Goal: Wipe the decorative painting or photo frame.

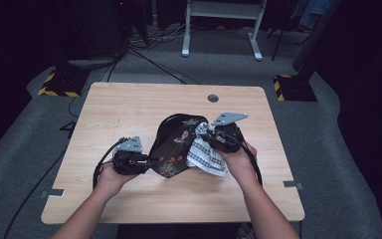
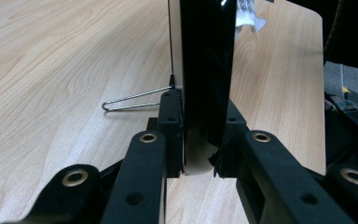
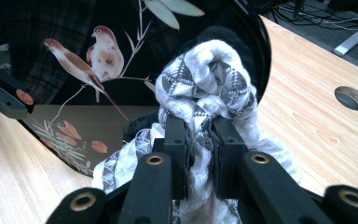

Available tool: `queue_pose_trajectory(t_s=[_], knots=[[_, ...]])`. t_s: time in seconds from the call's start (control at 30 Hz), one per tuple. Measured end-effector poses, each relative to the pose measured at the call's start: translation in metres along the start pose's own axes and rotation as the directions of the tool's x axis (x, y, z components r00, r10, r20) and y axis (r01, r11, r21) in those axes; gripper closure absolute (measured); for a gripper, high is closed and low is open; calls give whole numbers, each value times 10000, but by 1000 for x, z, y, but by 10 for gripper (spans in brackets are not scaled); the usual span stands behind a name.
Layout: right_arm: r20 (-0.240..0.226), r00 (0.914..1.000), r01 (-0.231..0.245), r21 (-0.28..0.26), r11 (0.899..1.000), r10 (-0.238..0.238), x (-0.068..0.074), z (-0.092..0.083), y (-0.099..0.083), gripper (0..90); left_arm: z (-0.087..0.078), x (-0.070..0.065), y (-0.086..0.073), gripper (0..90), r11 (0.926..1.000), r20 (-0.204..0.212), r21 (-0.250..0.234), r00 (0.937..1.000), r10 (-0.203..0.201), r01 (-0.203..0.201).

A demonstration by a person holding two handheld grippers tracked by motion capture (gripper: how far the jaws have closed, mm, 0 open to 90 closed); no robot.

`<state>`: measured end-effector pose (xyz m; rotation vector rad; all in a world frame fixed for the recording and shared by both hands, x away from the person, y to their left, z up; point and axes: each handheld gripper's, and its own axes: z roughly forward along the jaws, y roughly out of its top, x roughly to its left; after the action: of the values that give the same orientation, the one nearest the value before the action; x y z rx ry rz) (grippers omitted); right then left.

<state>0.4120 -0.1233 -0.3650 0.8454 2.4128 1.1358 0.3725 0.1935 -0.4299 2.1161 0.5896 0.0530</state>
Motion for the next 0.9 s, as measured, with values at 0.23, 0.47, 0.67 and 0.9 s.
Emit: queue_pose_trajectory(t_s=[0.23,0.47,0.67,0.9], knots=[[-291,9994,-151,650,9978,170,4,21,-26,794,0,0,1,772,10000,18,-39,10000,-21,21],[-131,9998,-160,396,9991,165,-1,11,-14,794,1,1,0,772,10000,56,-33,10000,-33,33],[9,9996,-267,50,9996,267,-6,4,-8,794,1,1,1,771,10000,58,-37,10000,-23,24],[-162,9994,-298,555,9980,308,-4,14,-19,794,1,1,1,771,10000,47,-41,10000,-8,8]])
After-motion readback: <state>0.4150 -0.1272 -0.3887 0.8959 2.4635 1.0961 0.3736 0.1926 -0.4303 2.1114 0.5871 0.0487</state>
